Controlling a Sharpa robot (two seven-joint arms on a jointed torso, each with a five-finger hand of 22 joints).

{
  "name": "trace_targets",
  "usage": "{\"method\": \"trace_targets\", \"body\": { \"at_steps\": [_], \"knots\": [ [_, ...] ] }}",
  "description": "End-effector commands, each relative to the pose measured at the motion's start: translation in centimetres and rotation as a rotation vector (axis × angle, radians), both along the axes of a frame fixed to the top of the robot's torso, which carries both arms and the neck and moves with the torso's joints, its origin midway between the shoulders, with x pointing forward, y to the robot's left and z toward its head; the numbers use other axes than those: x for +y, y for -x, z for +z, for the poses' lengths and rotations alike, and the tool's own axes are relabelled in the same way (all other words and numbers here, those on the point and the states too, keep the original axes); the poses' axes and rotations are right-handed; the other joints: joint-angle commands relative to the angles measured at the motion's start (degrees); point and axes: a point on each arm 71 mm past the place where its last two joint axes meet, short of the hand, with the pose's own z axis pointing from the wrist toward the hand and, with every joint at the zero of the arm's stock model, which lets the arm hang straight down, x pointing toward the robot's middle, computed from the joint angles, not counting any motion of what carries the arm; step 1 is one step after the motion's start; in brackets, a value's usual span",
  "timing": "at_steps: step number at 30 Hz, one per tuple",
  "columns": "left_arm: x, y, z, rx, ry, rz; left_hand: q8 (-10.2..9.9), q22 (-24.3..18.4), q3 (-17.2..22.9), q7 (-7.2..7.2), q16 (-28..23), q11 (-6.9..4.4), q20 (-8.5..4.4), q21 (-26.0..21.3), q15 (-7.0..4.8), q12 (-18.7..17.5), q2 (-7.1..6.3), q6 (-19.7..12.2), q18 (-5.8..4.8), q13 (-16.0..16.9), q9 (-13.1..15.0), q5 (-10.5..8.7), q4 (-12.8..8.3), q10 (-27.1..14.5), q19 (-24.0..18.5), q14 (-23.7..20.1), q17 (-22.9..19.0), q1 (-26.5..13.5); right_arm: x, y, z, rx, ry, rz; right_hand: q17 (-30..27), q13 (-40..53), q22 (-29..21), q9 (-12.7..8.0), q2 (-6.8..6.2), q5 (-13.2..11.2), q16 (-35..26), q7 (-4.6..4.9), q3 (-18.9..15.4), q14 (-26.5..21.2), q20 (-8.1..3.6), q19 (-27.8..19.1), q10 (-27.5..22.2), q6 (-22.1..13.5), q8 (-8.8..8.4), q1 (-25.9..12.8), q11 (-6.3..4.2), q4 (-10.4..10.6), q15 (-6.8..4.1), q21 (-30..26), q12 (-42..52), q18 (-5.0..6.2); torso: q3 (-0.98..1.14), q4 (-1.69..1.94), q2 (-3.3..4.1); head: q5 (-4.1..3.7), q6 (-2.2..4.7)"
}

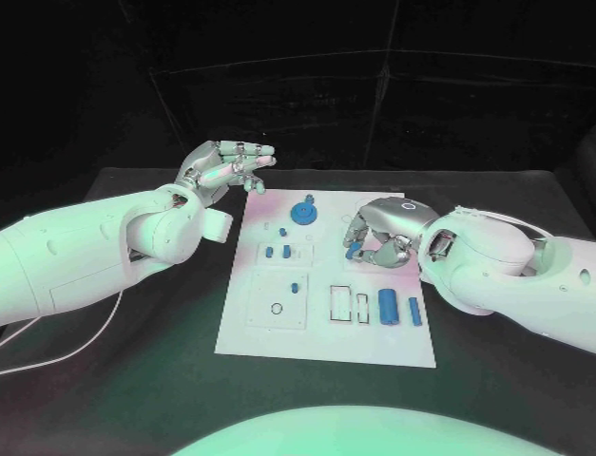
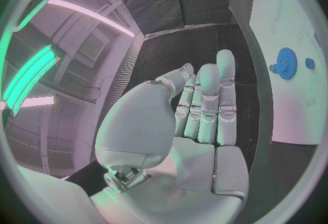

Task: Assemble the parts on the task board

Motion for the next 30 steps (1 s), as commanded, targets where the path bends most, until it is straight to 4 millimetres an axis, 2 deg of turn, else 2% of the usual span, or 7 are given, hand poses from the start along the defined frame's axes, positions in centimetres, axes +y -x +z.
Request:
{"method": "trace_targets", "body": {
  "at_steps": [1,5,10,15,18,24,30],
  "knots": [
    [0.0,0.0,0.1,-0.007,0.008,-0.003,0.3,-0.1,0.0,0.19,-0.3,0.11,-0.11,-0.4,0.03,0.4,-0.44,-0.3,0.77,0.0,-0.1,0.23,-0.2,-0.2,-0.4,-0.2,0.0,-0.2,0.9,0.9,1.2,-0.047,-0.095,0.022,0.1,0.1,0.1,0.0,0.20,-0.1,0.3,0.34,0.4,2.4,0.01,0.2,0.3,0.1,-0.06,0.3,0.21,0.0,-0.16,0.2,-0.4,-0.19,0.00,0.17,0.01,0.12,0.13],
    [0.0,-0.1,0.1,-0.007,0.007,-0.001,0.3,-0.1,0.0,0.18,-0.3,0.10,-0.11,-0.4,0.03,0.4,-0.43,-0.3,0.77,0.0,-0.1,0.24,-0.2,-0.2,-0.4,-0.2,0.0,-0.2,2.5,1.8,1.8,-0.046,-0.128,0.066,0.1,0.1,0.1,0.0,0.11,-0.1,0.4,0.36,0.5,2.4,0.02,0.2,0.3,0.1,-0.07,0.3,0.24,-0.1,-0.14,0.3,-0.5,-0.19,0.13,0.27,-0.02,0.43,0.13],
    [0.0,-0.1,0.1,-0.007,0.007,-0.001,0.3,-0.1,0.0,0.20,-0.3,0.11,-0.11,-0.4,0.03,0.4,-0.47,-0.4,0.78,0.0,-0.1,0.23,-0.2,-0.2,-0.4,-0.2,-0.1,-0.2,4.9,2.4,1.8,-0.029,-0.162,0.131,0.1,0.1,0.1,0.0,-0.08,0.0,0.4,0.40,0.7,2.4,0.04,0.1,0.3,0.1,-0.10,0.3,0.28,-0.3,-0.11,0.3,-0.6,-0.19,0.02,0.31,-0.02,0.66,-0.09],
    [-0.2,-0.2,0.1,-0.007,0.007,-0.003,0.3,-0.1,0.0,0.24,-0.3,0.13,-0.11,-0.4,0.03,0.4,-0.51,-0.4,0.78,0.0,-0.1,0.23,-0.3,-0.2,-0.4,-0.2,-0.1,-0.2,7.7,2.8,1.0,0.001,-0.183,0.207,0.0,0.1,-0.1,0.0,-0.15,0.0,0.4,0.45,0.8,2.3,0.06,0.0,0.3,0.1,-0.14,0.3,0.32,-0.4,-0.09,0.3,-0.8,-0.16,0.16,0.10,-0.02,1.33,-0.32],
    [-0.4,-0.2,0.1,-0.006,0.008,-0.006,0.3,-0.1,0.0,0.24,-0.3,0.13,-0.11,-0.4,0.03,0.4,-0.51,-0.4,0.78,0.0,-0.1,0.23,-0.3,-0.2,-0.4,-0.2,-0.1,-0.2,9.1,3.2,0.2,0.029,-0.187,0.255,-0.1,0.1,-0.4,-0.1,-0.16,0.1,0.3,0.51,1.0,2.3,0.08,-0.2,0.3,0.0,-0.19,0.3,0.37,-0.5,-0.06,0.2,-0.9,-0.10,0.04,0.20,0.05,1.44,-0.43],
    [-0.6,-0.2,0.1,-0.006,0.010,-0.012,0.3,-0.1,0.0,0.24,-0.3,0.13,-0.11,-0.4,0.03,0.4,-0.51,-0.4,0.78,0.0,-0.1,0.23,-0.3,-0.2,-0.4,-0.2,-0.1,-0.2,10.9,3.5,-1.2,0.078,-0.180,0.308,-0.2,0.1,-0.6,-0.1,-0.19,0.3,0.3,0.60,1.1,2.3,0.12,-0.4,0.3,0.0,-0.27,0.2,0.44,-0.6,0.00,0.1,-1.1,-0.05,-0.08,0.20,-0.01,2.15,-0.78],
    [-0.7,-0.1,0.1,-0.006,0.011,-0.014,0.3,-0.1,0.0,0.24,-0.3,0.13,-0.11,-0.4,0.03,0.4,-0.51,-0.4,0.78,0.0,-0.1,0.23,-0.3,-0.2,-0.4,-0.2,-0.1,-0.2,11.8,3.3,-2.4,0.110,-0.143,0.320,-0.3,0.1,-0.9,-0.1,-0.22,0.4,0.2,0.64,1.2,2.3,0.13,-0.5,0.3,0.0,-0.29,0.1,0.47,-0.7,0.02,0.0,-1.1,-0.01,0.10,0.26,0.02,2.56,-1.08]
  ]
}}
